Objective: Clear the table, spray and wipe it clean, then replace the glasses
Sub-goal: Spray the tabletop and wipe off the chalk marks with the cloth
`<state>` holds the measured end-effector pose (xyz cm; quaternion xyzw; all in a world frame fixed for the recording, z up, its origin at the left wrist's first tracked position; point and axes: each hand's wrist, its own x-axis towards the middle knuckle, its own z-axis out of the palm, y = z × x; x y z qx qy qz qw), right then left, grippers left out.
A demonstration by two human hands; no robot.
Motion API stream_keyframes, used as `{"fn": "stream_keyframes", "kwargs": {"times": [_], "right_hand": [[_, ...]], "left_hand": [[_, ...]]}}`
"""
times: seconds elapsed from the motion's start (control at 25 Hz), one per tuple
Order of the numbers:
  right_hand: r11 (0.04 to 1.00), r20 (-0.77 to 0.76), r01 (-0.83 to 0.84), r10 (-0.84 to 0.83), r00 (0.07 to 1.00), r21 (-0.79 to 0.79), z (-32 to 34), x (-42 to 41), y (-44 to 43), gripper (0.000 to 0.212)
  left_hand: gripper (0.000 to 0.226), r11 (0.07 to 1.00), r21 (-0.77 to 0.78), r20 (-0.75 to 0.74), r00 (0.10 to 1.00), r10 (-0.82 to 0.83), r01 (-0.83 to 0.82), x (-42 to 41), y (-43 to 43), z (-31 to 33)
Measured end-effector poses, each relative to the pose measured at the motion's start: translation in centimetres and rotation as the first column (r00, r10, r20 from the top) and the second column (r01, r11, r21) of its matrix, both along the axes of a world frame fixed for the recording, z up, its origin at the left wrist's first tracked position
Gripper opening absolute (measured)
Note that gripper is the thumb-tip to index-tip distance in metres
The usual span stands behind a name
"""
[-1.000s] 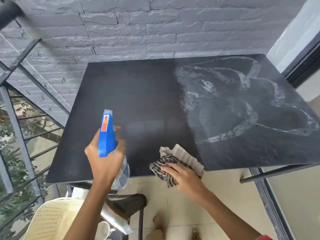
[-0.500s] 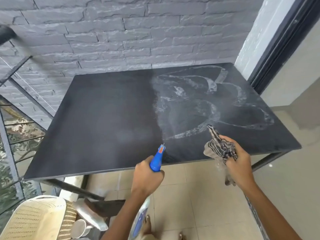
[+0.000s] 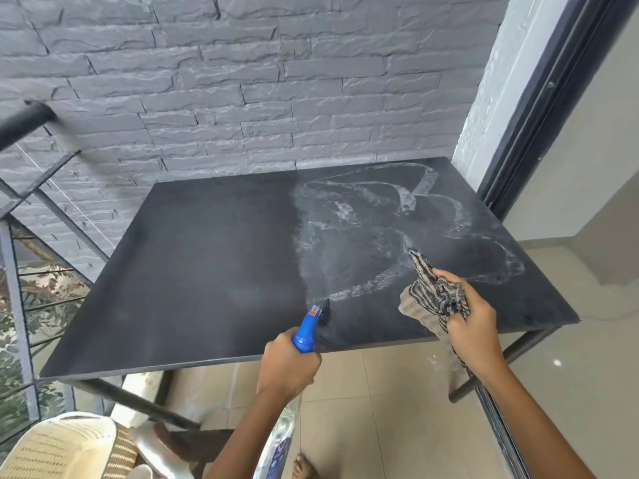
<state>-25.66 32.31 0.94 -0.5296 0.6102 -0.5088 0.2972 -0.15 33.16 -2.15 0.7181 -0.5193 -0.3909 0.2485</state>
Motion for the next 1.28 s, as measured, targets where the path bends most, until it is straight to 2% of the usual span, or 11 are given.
{"fn": "stream_keyframes", "kwargs": {"times": [0.16,0.36,0.52,0.68,0.84,1.08,1.16,1.28], "right_hand": [[0.997,-0.009,-0.051,0.051,0.999,-0.065,1.3,0.7,-3.3,0.06],[0.99,0.056,-0.031,0.039,0.998,-0.135,2.7,1.2,-9.4,0.053],[0.99,0.006,-0.035,0.037,0.999,-0.135,3.3,1.4,-15.8,0.067],[0.988,-0.03,-0.052,0.049,0.998,-0.148,3.9,1.7,-21.5,0.065],[0.988,-0.044,-0.069,0.063,0.997,-0.136,3.8,2.1,-26.5,0.069],[0.99,-0.025,-0.092,0.09,0.996,-0.106,2.2,2.5,-31.8,0.063],[0.993,-0.069,-0.064,0.058,0.996,-0.098,1.3,2.8,-33.9,0.065],[0.997,-0.256,-0.027,0.006,0.967,-0.079,-1.3,4.3,-37.8,0.075]], "left_hand": [[0.009,1.0,-0.025,-0.01,1.0,0.014,-0.015,-0.5,-4.3,2.1],[0.017,0.998,-0.017,0.004,0.998,0.062,-0.062,-0.5,-9.5,2.1],[0.01,0.997,-0.013,-0.037,0.996,0.078,-0.078,0.4,-14.7,2.0],[0.01,0.995,-0.058,-0.096,0.992,0.077,-0.082,0.5,-21.1,3.1],[0.009,0.996,-0.059,-0.045,0.997,0.059,-0.061,0.3,-28.1,3.7],[0.012,0.996,-0.028,-0.019,0.996,0.082,-0.082,0.5,-33.8,3.1],[0.01,0.992,-0.065,-0.036,0.993,0.109,-0.111,1.1,-35.5,2.9],[0.003,0.961,-0.178,-0.085,0.976,0.199,-0.211,2.3,-38.5,3.8]]}}
